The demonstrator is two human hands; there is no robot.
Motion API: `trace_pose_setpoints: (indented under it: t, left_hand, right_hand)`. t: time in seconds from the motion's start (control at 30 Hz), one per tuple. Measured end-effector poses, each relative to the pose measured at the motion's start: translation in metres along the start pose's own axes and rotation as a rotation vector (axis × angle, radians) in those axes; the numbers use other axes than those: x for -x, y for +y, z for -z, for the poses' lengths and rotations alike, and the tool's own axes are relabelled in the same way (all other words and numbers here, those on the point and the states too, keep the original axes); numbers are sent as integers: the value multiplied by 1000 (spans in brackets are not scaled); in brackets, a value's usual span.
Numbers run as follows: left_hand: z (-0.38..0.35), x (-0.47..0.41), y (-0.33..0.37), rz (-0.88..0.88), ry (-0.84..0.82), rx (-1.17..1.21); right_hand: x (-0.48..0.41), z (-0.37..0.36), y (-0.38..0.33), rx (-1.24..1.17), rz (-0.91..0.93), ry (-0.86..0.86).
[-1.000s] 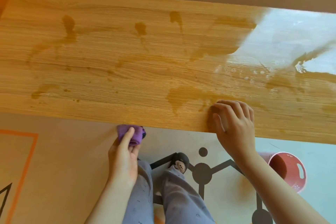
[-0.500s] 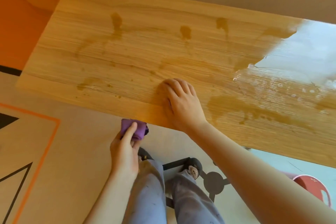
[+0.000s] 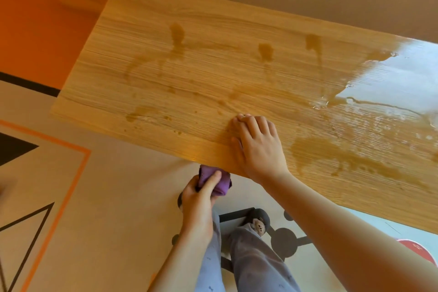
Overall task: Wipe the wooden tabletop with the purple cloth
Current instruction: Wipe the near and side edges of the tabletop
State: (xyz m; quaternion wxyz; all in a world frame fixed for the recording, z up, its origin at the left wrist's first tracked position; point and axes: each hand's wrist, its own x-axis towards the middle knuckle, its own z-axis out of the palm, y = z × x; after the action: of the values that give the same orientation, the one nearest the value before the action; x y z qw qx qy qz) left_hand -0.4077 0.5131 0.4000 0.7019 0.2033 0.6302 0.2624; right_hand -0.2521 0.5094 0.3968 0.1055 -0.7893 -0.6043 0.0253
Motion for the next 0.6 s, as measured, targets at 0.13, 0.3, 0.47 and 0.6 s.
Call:
trace_pose_setpoints:
  t: [0.13, 0.3, 0.47, 0.6]
  left_hand:
    - [30, -31, 44, -88, 156, 155]
    - [41, -44, 55, -114, 208, 197]
    - [11, -11, 9, 14, -15, 42]
    - [12, -10, 10, 42, -86, -74]
  right_hand:
    - [-1, -1, 0, 12, -7, 14]
    - [1, -2, 0, 21, -13, 8]
    - [-1, -2, -2, 35, -29, 6]
    - [0, -1, -2, 29, -31, 13]
